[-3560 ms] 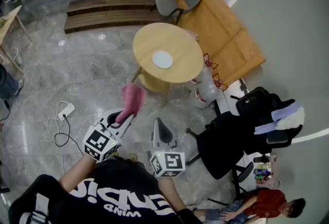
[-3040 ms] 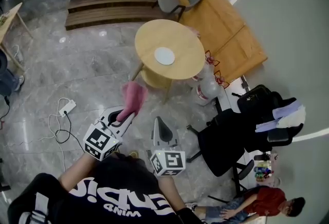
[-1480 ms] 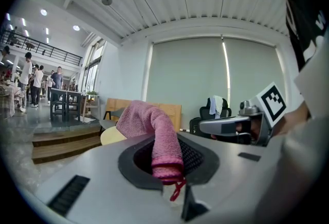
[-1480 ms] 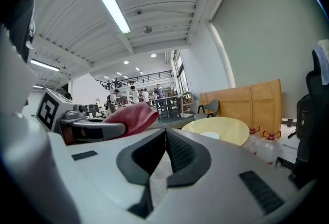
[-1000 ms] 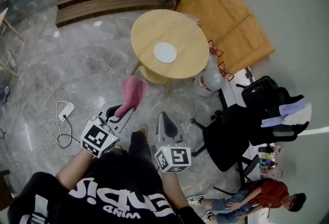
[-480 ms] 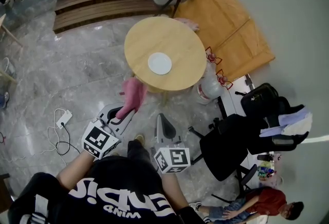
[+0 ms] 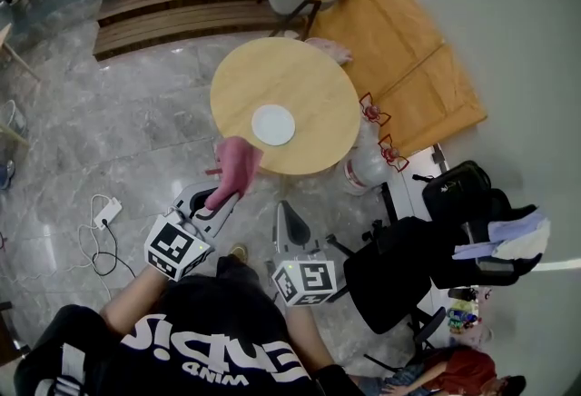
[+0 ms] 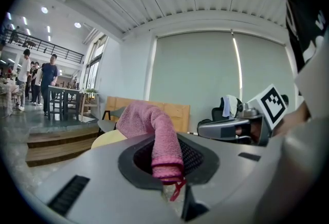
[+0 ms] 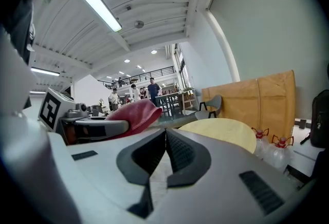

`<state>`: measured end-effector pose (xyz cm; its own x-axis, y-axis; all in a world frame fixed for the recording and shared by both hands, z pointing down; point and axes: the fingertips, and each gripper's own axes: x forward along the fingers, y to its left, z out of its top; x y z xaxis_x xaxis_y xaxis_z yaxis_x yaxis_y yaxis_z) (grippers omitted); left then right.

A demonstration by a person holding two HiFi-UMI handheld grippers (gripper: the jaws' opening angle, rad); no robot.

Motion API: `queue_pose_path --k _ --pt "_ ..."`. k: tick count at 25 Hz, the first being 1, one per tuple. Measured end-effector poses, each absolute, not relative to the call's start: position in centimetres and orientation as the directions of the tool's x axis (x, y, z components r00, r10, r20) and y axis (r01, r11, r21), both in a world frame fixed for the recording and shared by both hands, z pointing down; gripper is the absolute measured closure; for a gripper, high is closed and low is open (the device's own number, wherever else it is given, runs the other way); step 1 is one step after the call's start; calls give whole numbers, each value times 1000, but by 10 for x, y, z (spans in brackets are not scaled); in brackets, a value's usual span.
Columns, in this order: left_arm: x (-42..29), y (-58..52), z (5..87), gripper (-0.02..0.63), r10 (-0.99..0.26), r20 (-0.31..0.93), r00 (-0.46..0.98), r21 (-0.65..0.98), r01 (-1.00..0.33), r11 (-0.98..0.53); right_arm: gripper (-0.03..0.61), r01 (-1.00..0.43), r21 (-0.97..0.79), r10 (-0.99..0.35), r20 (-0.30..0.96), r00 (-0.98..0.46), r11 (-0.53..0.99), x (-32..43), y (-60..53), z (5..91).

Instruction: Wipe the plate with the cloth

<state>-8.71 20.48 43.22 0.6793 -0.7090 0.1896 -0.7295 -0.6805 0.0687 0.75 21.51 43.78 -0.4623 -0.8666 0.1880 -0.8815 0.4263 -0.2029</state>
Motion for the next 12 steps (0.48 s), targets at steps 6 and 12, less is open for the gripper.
queue_pose_path --k 6,12 --pt "-79 185 435 563 -728 193 658 82 -750 -656 555 -868 -202 -850 194 -490 454 16 195 441" --pt "-71 161 436 563 -753 188 630 73 -774 -629 555 -857 -200 -835 203 -511 475 30 173 445"
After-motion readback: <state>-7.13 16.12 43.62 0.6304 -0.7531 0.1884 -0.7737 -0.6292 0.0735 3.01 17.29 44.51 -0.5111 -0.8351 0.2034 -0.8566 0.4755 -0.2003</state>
